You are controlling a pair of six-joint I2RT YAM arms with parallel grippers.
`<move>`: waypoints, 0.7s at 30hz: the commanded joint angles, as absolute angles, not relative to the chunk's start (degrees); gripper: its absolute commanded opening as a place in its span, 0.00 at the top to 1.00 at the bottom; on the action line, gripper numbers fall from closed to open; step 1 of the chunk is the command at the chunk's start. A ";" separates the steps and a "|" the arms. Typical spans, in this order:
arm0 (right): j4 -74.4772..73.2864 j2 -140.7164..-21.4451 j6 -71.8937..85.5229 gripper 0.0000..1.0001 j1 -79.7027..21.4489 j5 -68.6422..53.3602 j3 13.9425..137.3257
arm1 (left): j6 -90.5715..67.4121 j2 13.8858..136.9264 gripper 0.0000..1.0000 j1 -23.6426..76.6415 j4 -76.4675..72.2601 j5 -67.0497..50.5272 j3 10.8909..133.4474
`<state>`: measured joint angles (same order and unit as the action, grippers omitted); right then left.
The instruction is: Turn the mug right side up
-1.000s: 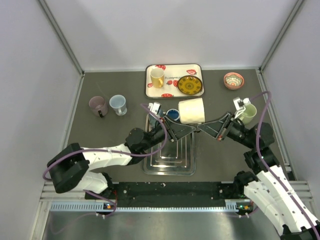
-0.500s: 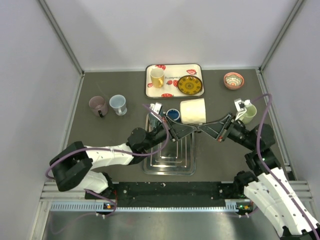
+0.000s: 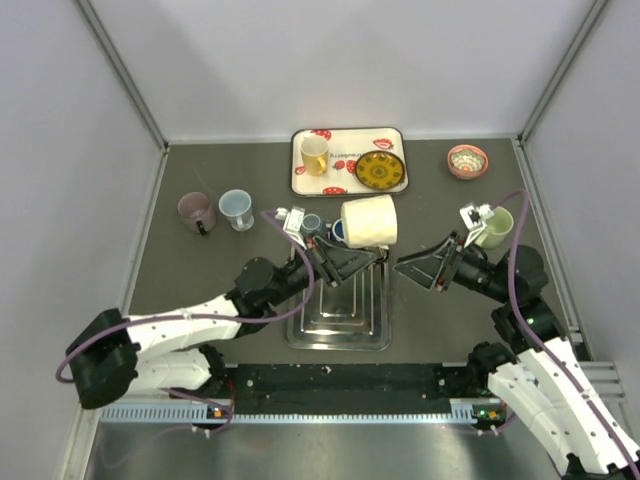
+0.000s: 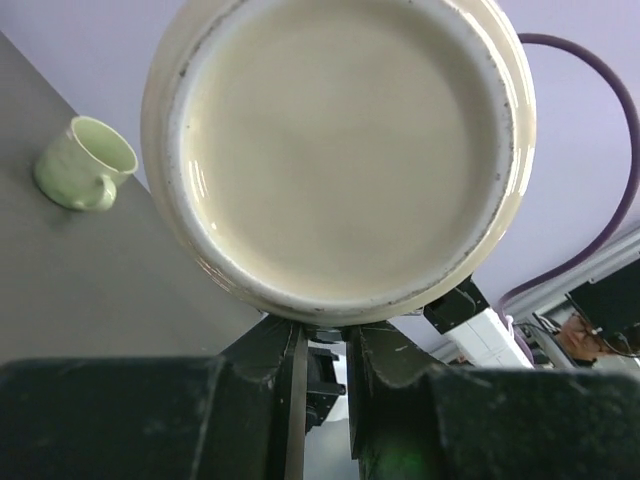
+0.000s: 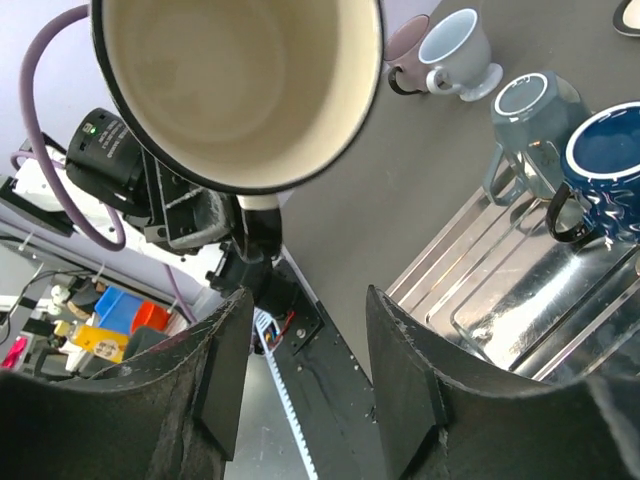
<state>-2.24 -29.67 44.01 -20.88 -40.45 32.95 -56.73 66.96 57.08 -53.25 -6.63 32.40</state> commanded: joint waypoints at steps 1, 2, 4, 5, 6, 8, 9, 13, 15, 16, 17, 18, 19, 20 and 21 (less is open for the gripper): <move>-3.16 -29.79 42.19 0.50 -21.53 -41.22 37.09 | -50.98 60.83 1.00 57.04 -55.82 -2.81 30.94; -3.86 -29.79 42.01 0.49 -21.53 -40.96 37.35 | -49.67 59.17 1.00 57.13 -54.42 -2.46 30.85; -8.24 -29.62 39.65 0.48 -21.62 -38.95 38.84 | -47.48 56.53 1.00 57.39 -43.90 -1.59 31.90; -10.26 -29.18 38.59 0.48 -21.53 -37.80 39.46 | -43.89 53.38 1.00 58.26 -39.42 -0.62 32.60; -12.20 -29.01 36.23 0.48 -21.53 -36.31 40.07 | -41.77 51.78 1.00 59.23 -33.02 2.17 34.43; -17.65 -28.65 34.20 0.48 -21.45 -32.09 41.39 | -36.07 47.75 1.00 62.47 -16.76 10.08 36.29; -19.06 -28.39 32.54 0.48 -21.45 -30.95 41.83 | -34.82 46.68 1.00 63.71 -11.74 13.07 38.21; -23.81 -28.48 29.80 0.48 -21.53 -25.33 42.89 | -35.41 43.68 1.00 68.81 12.95 26.34 43.06; -26.27 -28.83 29.01 0.48 -21.53 -23.21 43.24 | -41.73 44.38 1.00 71.01 27.72 33.56 45.86; -27.15 -29.00 28.83 0.48 -21.53 -21.38 43.33 | -43.05 44.91 1.00 71.36 30.82 33.92 46.40; -27.94 -29.00 28.57 0.48 -21.53 -20.75 43.24 | -46.37 46.30 1.00 72.24 37.03 34.36 46.93; -28.12 -28.92 28.56 0.48 -21.53 -20.22 43.07 | -47.97 47.19 1.00 72.51 39.09 35.32 47.28; -28.30 -28.92 28.56 0.48 -21.53 -19.52 42.89 | -48.95 47.98 1.00 72.68 40.33 35.24 47.20; -28.30 -28.92 28.65 0.48 -21.53 -19.34 42.72 | -50.70 49.99 1.00 72.77 41.47 35.16 46.94; -28.30 -28.83 28.83 0.48 -21.53 -19.25 42.45 | -51.23 50.79 1.00 72.77 42.27 34.98 46.32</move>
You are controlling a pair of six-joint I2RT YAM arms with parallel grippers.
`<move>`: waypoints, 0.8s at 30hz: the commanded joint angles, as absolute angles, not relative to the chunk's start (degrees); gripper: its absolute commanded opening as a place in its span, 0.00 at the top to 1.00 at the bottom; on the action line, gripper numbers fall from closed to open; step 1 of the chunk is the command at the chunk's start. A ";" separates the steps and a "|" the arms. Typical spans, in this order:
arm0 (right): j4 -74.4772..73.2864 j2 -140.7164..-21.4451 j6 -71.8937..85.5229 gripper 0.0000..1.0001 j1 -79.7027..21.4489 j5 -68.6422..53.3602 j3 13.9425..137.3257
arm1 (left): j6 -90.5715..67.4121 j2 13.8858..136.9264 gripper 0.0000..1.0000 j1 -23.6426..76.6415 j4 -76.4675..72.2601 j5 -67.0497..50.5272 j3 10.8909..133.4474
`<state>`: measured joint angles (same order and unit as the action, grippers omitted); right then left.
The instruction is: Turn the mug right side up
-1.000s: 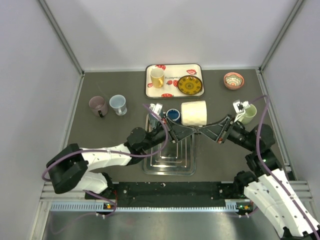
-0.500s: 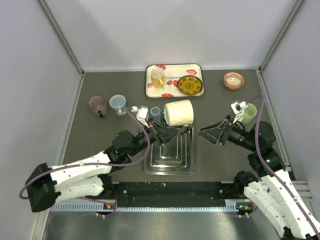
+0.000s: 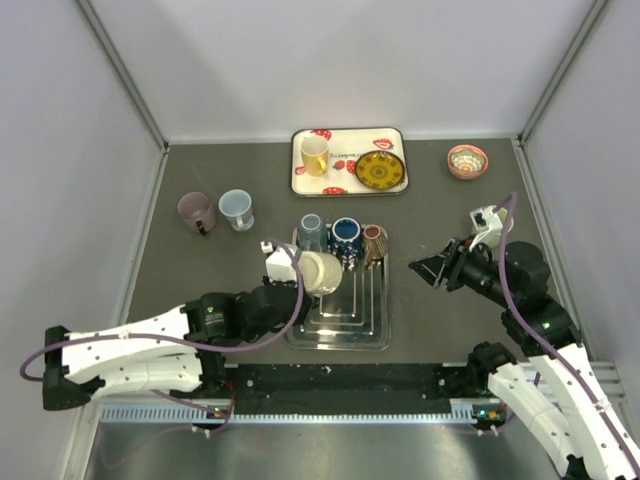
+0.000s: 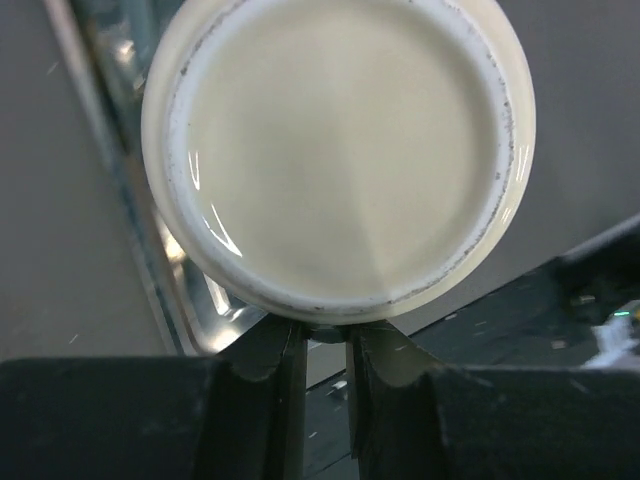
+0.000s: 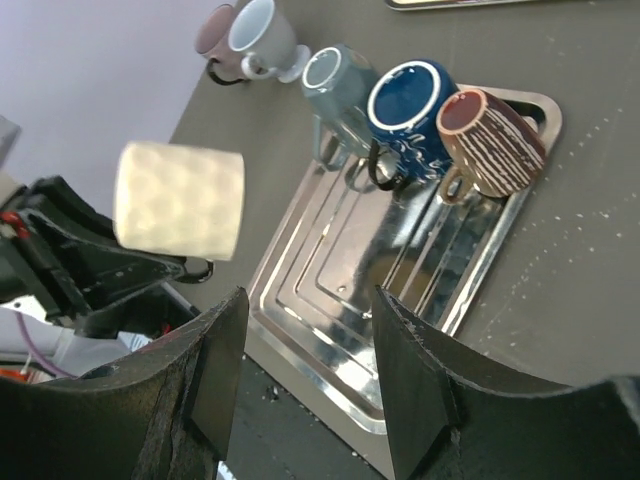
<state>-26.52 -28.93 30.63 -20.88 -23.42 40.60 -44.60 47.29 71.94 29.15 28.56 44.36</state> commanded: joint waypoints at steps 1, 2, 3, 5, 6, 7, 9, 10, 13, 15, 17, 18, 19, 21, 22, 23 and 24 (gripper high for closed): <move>-28.21 -28.74 29.00 0.48 -21.53 -18.73 42.28 | -51.50 51.67 1.00 72.86 42.36 34.89 45.97; -28.39 -28.57 29.09 0.48 -21.53 -18.63 42.19 | -52.11 53.16 1.00 72.77 42.02 35.24 45.62; -28.30 -28.56 29.27 0.48 -21.53 -18.63 42.10 | -52.90 53.96 1.00 72.77 41.66 35.68 45.01; -28.56 -28.39 29.27 0.48 -21.45 -18.81 42.10 | -52.04 56.24 1.00 72.69 40.79 36.38 45.09; -28.74 -28.30 29.62 0.48 -21.53 -18.90 42.10 | -51.68 57.12 1.00 72.69 40.69 36.30 45.35; -28.74 -28.30 29.97 0.48 -21.45 -19.24 42.01 | -51.24 58.87 1.00 72.60 40.69 36.39 45.70; -28.74 -27.86 30.58 0.48 -21.53 -20.04 41.66 | -50.10 60.37 1.00 72.42 40.69 36.56 46.41; -28.74 -27.86 30.93 0.48 -21.53 -19.95 41.57 | -49.31 61.69 1.00 71.73 40.08 35.87 46.41; -29.96 -28.12 31.38 0.48 -21.62 -19.25 41.22 | -47.29 63.89 1.00 69.10 37.19 32.54 45.36; -30.50 -27.95 31.20 0.48 -21.45 -18.99 41.22 | -46.59 64.60 1.00 67.86 35.69 31.38 44.21; -30.85 -27.69 30.94 0.48 -21.45 -18.63 41.13 | -45.36 65.48 1.00 65.92 33.76 29.37 43.60; -30.85 -27.60 30.94 0.48 -21.53 -18.63 40.96 | -44.74 65.74 1.00 65.31 33.40 28.92 43.59; -30.94 -27.34 30.85 0.48 -21.53 -18.72 40.87 | -43.95 66.44 1.00 64.08 33.22 28.57 43.77; -31.03 -27.25 31.11 0.48 -21.53 -18.72 40.70 | -43.07 67.15 1.00 62.67 31.91 26.90 43.77; -30.94 -27.25 31.11 0.48 -21.53 -18.72 40.61 | -42.37 67.84 1.00 61.19 31.12 25.94 43.77; -30.94 -27.33 31.20 0.48 -21.45 -18.72 40.52 | -41.93 68.20 1.00 60.39 29.81 24.54 43.42; -31.02 -27.51 31.11 0.48 -21.53 -18.63 40.52 | -41.66 68.99 1.00 59.86 29.27 24.09 43.33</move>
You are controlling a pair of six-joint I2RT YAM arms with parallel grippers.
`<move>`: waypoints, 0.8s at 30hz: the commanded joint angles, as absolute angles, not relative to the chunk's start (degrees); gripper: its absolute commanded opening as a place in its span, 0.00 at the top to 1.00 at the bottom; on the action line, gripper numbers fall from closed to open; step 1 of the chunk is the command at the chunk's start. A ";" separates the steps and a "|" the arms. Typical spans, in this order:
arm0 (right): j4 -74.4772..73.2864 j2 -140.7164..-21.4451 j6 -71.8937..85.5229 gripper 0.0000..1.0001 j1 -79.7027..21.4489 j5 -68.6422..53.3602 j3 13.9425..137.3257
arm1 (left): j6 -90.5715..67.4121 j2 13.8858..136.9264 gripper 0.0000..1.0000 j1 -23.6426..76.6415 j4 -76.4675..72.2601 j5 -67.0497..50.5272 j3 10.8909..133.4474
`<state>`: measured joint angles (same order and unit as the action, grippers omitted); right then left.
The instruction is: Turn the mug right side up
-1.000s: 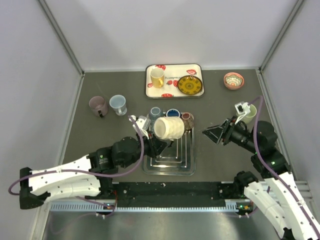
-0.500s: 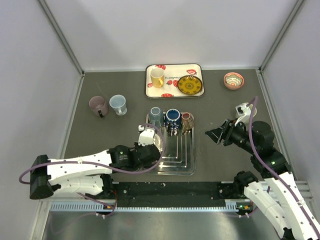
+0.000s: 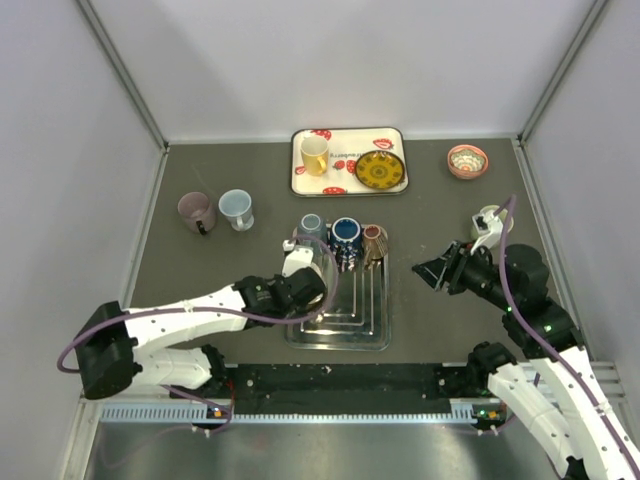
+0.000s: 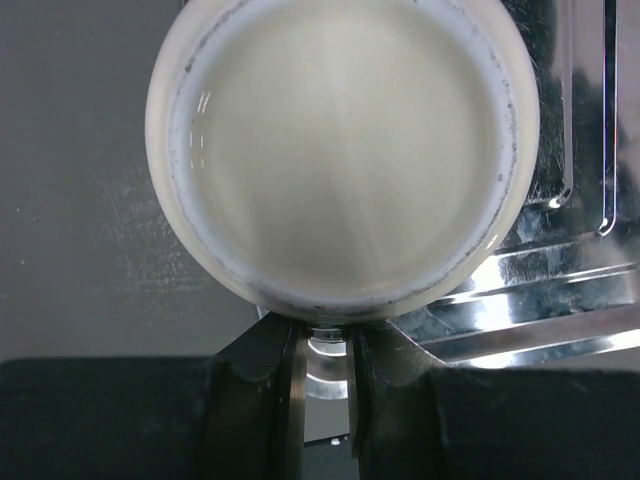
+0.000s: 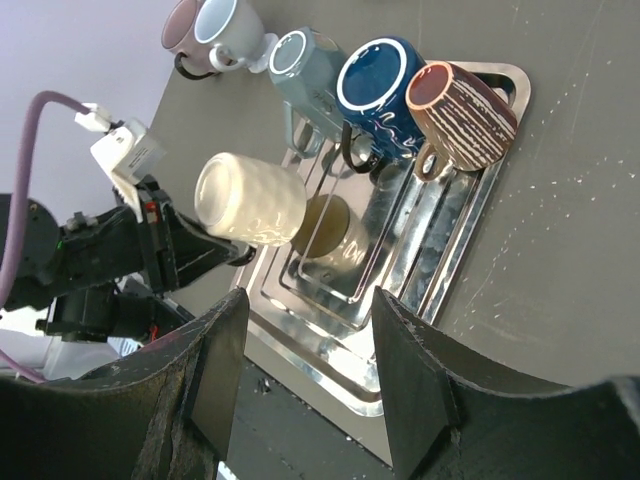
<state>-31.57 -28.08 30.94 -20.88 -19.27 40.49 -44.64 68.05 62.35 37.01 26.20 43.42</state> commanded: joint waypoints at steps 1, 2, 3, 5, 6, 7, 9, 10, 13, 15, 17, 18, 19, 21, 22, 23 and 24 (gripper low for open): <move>-30.94 -27.51 31.11 0.48 -21.62 -18.55 40.52 | -41.31 69.43 1.00 58.90 28.92 23.82 43.33; -30.94 -27.60 30.94 0.48 -21.53 -18.54 40.43 | -41.05 69.96 1.00 58.54 28.39 23.56 43.42; -30.94 -27.68 30.94 0.48 -21.53 -18.28 40.43 | -40.87 71.01 1.00 58.27 28.04 23.38 43.42; -30.94 -27.60 30.85 0.48 -21.53 -18.19 40.25 | -40.34 72.33 1.00 57.57 27.34 23.03 43.59; -30.94 -27.77 30.85 0.48 -21.62 -18.11 40.25 | -40.25 73.73 1.00 57.22 27.25 22.85 43.77; -30.94 -27.69 30.85 0.48 -21.53 -18.02 40.25 | -40.17 74.35 1.00 57.13 27.25 22.94 44.29; -31.11 -27.86 30.76 0.48 -21.45 -17.93 40.25 | -40.08 76.10 1.00 56.95 26.99 23.03 44.65; -31.03 -27.86 30.67 0.48 -21.53 -17.93 40.25 | -40.17 76.64 1.00 56.95 26.90 23.20 44.82; -31.03 -28.04 30.50 0.48 -21.53 -17.75 40.17 | -40.60 78.13 1.00 56.43 26.72 24.08 44.91; -31.29 -27.95 30.50 0.47 -21.53 -17.58 40.17 | -41.22 78.66 1.00 56.16 26.81 24.43 44.91; -31.38 -27.95 30.41 0.48 -21.53 -17.49 40.17 | -41.57 78.92 1.00 55.90 26.89 24.87 44.82; -31.46 -27.95 30.41 0.47 -21.45 -17.40 40.17 | -41.75 79.10 1.00 55.55 26.98 24.96 44.74; -31.55 -28.04 30.50 0.47 -21.53 -17.40 40.08 | -41.84 79.19 1.00 55.46 27.24 25.05 44.74; -31.47 -28.04 30.50 0.47 -21.53 -17.31 40.08 | -41.92 79.45 1.00 54.94 27.60 25.14 44.74; -31.64 -28.12 30.41 0.48 -21.45 -17.23 40.08 | -41.92 79.45 1.00 54.76 27.68 25.14 44.56; -31.64 -28.12 30.32 0.47 -21.53 -17.23 40.08 | -41.84 79.37 1.00 54.49 27.77 25.05 44.47; -31.64 -28.21 30.41 0.47 -21.53 -17.23 40.08 | -41.84 79.37 1.00 54.14 27.95 24.96 44.39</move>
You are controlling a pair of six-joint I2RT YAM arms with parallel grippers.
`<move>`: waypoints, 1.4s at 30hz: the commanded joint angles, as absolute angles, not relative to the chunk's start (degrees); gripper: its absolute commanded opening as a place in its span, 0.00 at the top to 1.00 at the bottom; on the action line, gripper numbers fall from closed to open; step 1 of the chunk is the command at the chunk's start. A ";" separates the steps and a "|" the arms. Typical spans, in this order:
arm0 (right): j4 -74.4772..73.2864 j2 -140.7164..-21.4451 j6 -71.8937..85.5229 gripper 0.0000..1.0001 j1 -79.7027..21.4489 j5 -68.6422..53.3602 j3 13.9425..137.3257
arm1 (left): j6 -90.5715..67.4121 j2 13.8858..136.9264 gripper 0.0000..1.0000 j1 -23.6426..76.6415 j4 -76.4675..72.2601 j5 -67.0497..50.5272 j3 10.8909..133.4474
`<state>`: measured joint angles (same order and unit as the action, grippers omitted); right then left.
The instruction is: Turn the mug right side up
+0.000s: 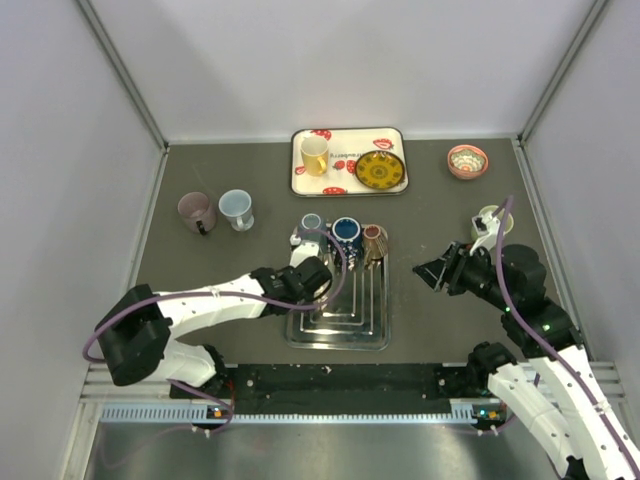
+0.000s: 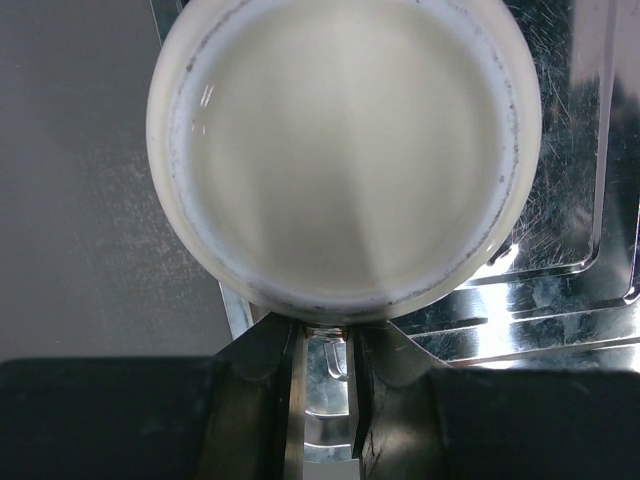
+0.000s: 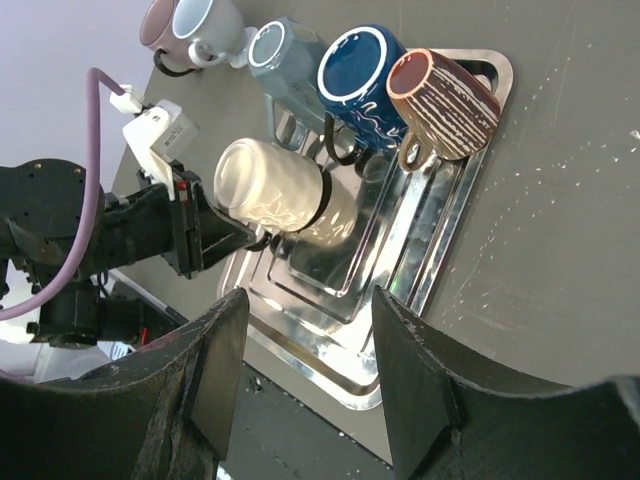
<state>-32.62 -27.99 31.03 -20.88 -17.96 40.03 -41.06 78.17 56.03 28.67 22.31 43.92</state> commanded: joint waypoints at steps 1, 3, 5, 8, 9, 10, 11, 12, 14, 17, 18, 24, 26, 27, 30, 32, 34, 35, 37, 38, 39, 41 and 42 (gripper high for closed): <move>-31.64 -28.30 30.58 0.47 -21.53 -17.23 40.25 | -41.84 79.28 1.00 53.97 28.30 25.05 44.38; -31.73 -28.30 30.50 0.47 -21.53 -17.23 40.25 | -41.84 78.84 0.99 53.88 29.09 24.96 44.47; -31.82 -28.39 30.50 0.47 -21.53 -17.05 40.34 | -41.66 77.97 0.88 53.96 29.88 24.70 44.47; -31.82 -28.39 30.50 0.47 -21.53 -16.79 40.34 | -41.66 76.39 0.73 53.88 30.85 24.87 44.47; -31.90 -28.39 30.67 0.47 -21.53 -16.70 40.34 | -41.83 75.94 0.71 53.88 31.55 25.05 44.47; -31.99 -28.56 30.76 0.47 -21.53 -16.61 40.43 | -41.84 75.50 0.68 53.88 31.81 25.05 44.39; -31.91 -28.56 30.76 0.47 -21.53 -16.44 40.43 | -41.84 74.54 0.64 53.88 31.99 25.05 44.38; -31.90 -28.65 30.85 0.47 -21.62 -16.35 40.43 | -41.84 74.10 0.62 53.88 33.04 24.96 44.73; -32.08 -28.74 30.85 0.46 -21.53 -15.91 40.60 | -42.01 73.04 0.57 53.88 34.27 24.87 45.44; -31.99 -29.18 30.94 0.45 -21.53 -15.21 40.61 | -42.10 71.64 0.54 53.96 36.03 24.61 46.41; -32.17 -29.27 31.02 0.45 -21.53 -14.77 40.78 | -42.19 71.02 0.53 54.05 36.38 24.52 46.67; -39.01 -33.55 33.22 0.44 -21.53 5.94 40.87 | -43.42 62.24 0.52 56.16 39.28 24.17 46.76; -41.39 -36.54 34.98 0.44 -21.27 14.83 40.78 | -43.85 57.50 0.51 57.65 39.20 24.78 46.32; -41.57 -39.52 36.11 0.43 -21.01 16.94 40.69 | -43.86 55.74 0.51 58.18 38.59 24.70 46.06; -40.96 -44.72 38.23 0.41 -18.29 21.09 41.04 | -42.02 48.71 0.51 60.03 33.59 24.00 44.13; -39.82 -49.91 38.58 0.40 -14.79 21.09 41.83 | -40.00 44.22 0.49 60.29 29.03 22.60 42.20; -39.20 -54.29 37.97 0.39 -12.67 21.97 42.71 | -38.51 41.41 0.46 60.29 26.82 21.80 41.23; -38.59 -55.80 37.53 0.39 -11.79 22.58 43.06 | -38.15 40.87 0.46 60.29 25.94 21.62 40.61; -38.50 -58.95 37.00 0.38 -9.59 24.34 44.64 | -37.27 40.26 0.44 60.29 24.18 21.18 40.43; -38.32 -59.50 36.74 0.39 -8.97 24.69 45.69 | -36.83 40.17 0.44 60.21 23.73 21.01 40.26; -38.15 -59.94 36.39 0.39 -8.44 25.48 46.14 | -36.57 40.08 0.43 60.29 22.51 20.83 40.17; -37.71 -60.90 35.43 0.39 -7.74 26.28 47.89 | -35.77 39.64 0.42 60.29 21.45 20.57 39.55; -37.44 -61.52 35.25 0.39 -7.13 27.15 48.60 | -35.60 39.29 0.42 60.29 20.40 20.31 39.38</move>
